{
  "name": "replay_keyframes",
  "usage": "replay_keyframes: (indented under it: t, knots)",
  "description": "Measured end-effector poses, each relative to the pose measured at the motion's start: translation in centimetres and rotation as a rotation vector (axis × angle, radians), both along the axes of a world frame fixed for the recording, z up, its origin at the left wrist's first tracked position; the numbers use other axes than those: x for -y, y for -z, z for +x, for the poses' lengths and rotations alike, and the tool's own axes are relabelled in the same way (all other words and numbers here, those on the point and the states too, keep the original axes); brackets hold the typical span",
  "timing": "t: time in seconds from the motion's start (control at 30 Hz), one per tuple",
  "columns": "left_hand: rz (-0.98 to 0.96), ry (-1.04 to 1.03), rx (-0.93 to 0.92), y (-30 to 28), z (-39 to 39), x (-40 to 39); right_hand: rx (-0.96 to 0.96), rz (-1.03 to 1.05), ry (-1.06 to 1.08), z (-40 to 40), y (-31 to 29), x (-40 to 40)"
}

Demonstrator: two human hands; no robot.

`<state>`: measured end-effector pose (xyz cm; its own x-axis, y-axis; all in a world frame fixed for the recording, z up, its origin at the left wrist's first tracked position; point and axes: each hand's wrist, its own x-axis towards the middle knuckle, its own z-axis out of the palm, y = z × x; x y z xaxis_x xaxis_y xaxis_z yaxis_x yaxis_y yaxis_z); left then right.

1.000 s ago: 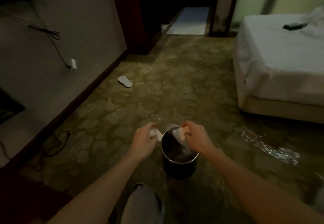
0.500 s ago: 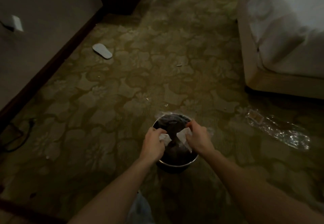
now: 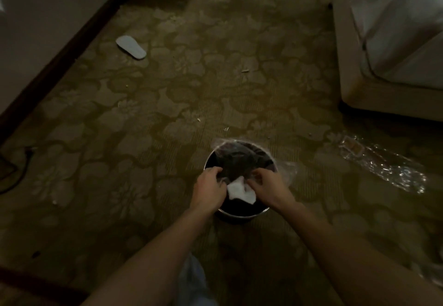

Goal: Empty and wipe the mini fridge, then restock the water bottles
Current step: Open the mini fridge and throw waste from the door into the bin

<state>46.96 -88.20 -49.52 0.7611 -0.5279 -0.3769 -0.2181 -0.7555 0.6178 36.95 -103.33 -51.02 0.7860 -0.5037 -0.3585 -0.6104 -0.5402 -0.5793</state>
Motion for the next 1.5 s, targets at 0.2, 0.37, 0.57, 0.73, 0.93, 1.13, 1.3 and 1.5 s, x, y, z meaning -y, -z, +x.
replay_keyframes:
  t: [0.2,0.37,0.57,0.73,0.93,1.13,1.3,1.5]
  knots:
    - [0.015,0.007,0.065,-4.6,0.2,-2.8,-0.001,-0.047,-0.051,-0.5,-4.0,-1.1]
    - [0.084,0.07,0.228,-11.1,-1.1,-6.5,0.004,-0.151,-0.231,-0.2,-10.3,-4.0]
    - [0.198,0.117,0.532,-20.0,-3.9,-12.5,0.125,-0.343,-0.393,-0.4,-19.3,-9.6]
    - [0.237,0.056,0.659,-27.5,-6.0,-18.5,0.268,-0.402,-0.513,-0.9,-27.9,-14.6]
    - [0.232,-0.061,0.797,-37.2,-8.9,-25.1,0.451,-0.482,-0.594,-2.0,-37.5,-21.5]
    - [0.24,-0.127,0.935,-45.5,-12.1,-31.5,0.579,-0.532,-0.663,-2.6,-45.0,-28.0]
    - [0.252,-0.228,1.052,-51.1,-14.1,-38.7,0.699,-0.526,-0.74,-2.8,-50.5,-34.7]
    - [0.297,-0.398,1.155,-56.5,-15.6,-46.9,0.895,-0.519,-0.873,-2.2,-55.5,-42.1]
